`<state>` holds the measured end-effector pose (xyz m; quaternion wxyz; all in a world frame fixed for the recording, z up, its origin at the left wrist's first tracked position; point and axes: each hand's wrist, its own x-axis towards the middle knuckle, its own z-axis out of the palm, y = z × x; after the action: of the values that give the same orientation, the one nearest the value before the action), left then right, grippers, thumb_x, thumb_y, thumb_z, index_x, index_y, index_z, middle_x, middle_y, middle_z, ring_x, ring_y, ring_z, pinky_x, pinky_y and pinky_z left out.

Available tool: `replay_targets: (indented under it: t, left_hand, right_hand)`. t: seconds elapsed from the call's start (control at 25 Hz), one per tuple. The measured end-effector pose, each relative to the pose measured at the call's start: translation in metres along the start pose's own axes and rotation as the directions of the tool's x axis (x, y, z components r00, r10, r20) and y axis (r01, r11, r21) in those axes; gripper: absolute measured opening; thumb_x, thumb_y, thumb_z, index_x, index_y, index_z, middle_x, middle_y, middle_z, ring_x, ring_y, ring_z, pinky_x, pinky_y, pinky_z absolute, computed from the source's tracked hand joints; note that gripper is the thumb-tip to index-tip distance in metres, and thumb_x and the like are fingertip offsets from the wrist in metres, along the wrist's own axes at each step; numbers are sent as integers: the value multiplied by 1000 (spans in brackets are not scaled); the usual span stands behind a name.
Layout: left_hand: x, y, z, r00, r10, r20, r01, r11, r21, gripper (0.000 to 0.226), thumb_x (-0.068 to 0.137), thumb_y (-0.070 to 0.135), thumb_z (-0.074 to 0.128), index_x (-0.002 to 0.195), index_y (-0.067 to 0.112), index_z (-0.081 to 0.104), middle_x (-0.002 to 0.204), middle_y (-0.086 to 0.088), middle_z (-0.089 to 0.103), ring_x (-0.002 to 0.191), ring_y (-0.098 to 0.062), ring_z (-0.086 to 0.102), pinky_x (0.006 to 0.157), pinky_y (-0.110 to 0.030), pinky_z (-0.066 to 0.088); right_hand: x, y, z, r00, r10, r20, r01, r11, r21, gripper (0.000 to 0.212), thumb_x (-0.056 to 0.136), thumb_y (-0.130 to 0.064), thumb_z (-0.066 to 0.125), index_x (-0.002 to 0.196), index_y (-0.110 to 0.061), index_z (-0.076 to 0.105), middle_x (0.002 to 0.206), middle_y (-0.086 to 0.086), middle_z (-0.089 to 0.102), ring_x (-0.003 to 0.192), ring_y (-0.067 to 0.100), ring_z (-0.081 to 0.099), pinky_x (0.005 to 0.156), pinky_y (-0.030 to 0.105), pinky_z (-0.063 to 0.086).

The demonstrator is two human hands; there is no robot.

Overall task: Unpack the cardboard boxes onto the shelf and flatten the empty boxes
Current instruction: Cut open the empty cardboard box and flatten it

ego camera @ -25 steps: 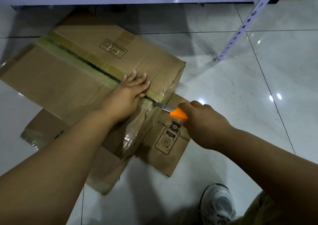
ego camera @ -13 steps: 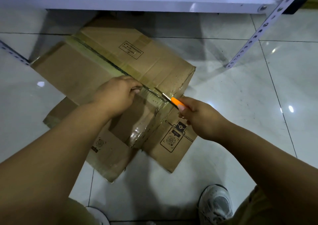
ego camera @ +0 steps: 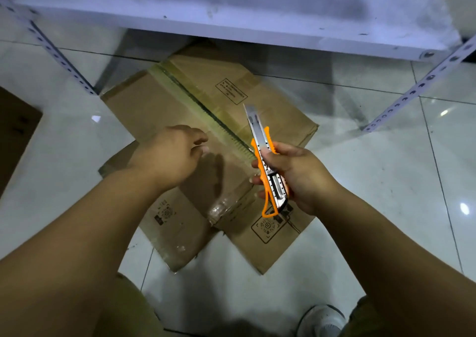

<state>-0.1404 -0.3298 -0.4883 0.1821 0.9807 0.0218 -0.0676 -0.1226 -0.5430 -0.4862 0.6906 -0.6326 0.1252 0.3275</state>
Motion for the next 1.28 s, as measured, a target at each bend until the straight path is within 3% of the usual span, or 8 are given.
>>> replay_targets:
  t: [0.16, 0.4, 0.56, 0.64, 0.8, 0.92, 1.12, 1.28]
  left_hand:
    - [4, -4, 1, 998, -32, 46, 31, 999, 33, 33, 96, 28, 51, 128, 20, 58, 126, -4, 60, 110, -24, 56, 89, -37, 49]
    - [11, -2, 2, 998, -40, 41, 37, 997, 62, 32, 96, 30, 50, 126, 21, 59, 124, -4, 60, 108, -24, 57, 87, -39, 50]
    - [15, 0, 3, 998, -56, 16, 55, 996, 65, 31, 95, 32, 51, 123, 23, 60, 123, -2, 61, 106, -23, 59, 85, -41, 52]
    - [20, 3, 2, 997, -75, 9, 74, 995, 73, 30, 95, 32, 51, 123, 24, 60, 123, -2, 61, 106, -23, 59, 85, -41, 52]
    - [31, 12, -4, 991, -124, -47, 127, 990, 53, 29, 96, 31, 50, 122, 23, 61, 122, -2, 62, 106, -24, 58, 86, -38, 51]
    - [36, 12, -13, 984, -166, -61, 170, 982, 76, 30, 97, 30, 50, 123, 21, 61, 123, -4, 61, 109, -25, 57, 86, -35, 49]
    - [50, 13, -41, 977, -197, -80, 207, 967, 146, 29, 96, 34, 50, 122, 27, 61, 123, -4, 62, 110, -26, 57, 89, -38, 50]
    - [57, 8, -59, 956, -227, -188, 235, 972, 19, 24, 94, 32, 52, 114, 30, 64, 116, 0, 65, 102, -24, 61, 85, -40, 52]
  right_hand:
    - [4, -4, 7, 1000, -15, -2, 14, 998, -61, 28, 98, -26, 50, 122, -17, 60, 86, 4, 65, 61, 21, 60, 44, 21, 47]
    - [7, -8, 14, 998, 30, -47, -31, 1000, -5, 27, 101, -20, 47, 124, -12, 57, 77, 5, 62, 48, 18, 54, 47, 27, 41]
    - [7, -19, 18, 1000, 26, -4, -25, 995, 98, 25, 99, -4, 46, 116, -15, 61, 99, 15, 62, 57, 22, 55, 41, 23, 48]
    - [8, -26, 21, 1000, 8, 27, -12, 991, 131, 31, 97, 4, 44, 113, -17, 61, 111, 17, 60, 64, 22, 57, 50, 25, 54]
    - [15, -40, 30, 994, -80, 73, 68, 986, 155, 48, 93, 13, 43, 134, -12, 52, 102, 6, 60, 71, 22, 60, 67, 28, 55]
    - [20, -50, 32, 988, -130, 77, 112, 972, 207, 59, 89, 18, 44, 138, -15, 51, 113, 5, 61, 72, 16, 64, 78, 32, 55]
    - [20, -54, 33, 977, -201, 73, 175, 948, 268, 37, 88, 10, 55, 120, -8, 58, 87, 2, 64, 85, 25, 64, 84, 39, 53]
    - [28, -67, 36, 966, -250, 58, 227, 936, 268, 33, 88, -5, 62, 120, -10, 60, 99, 13, 67, 85, 24, 63, 78, 37, 52]
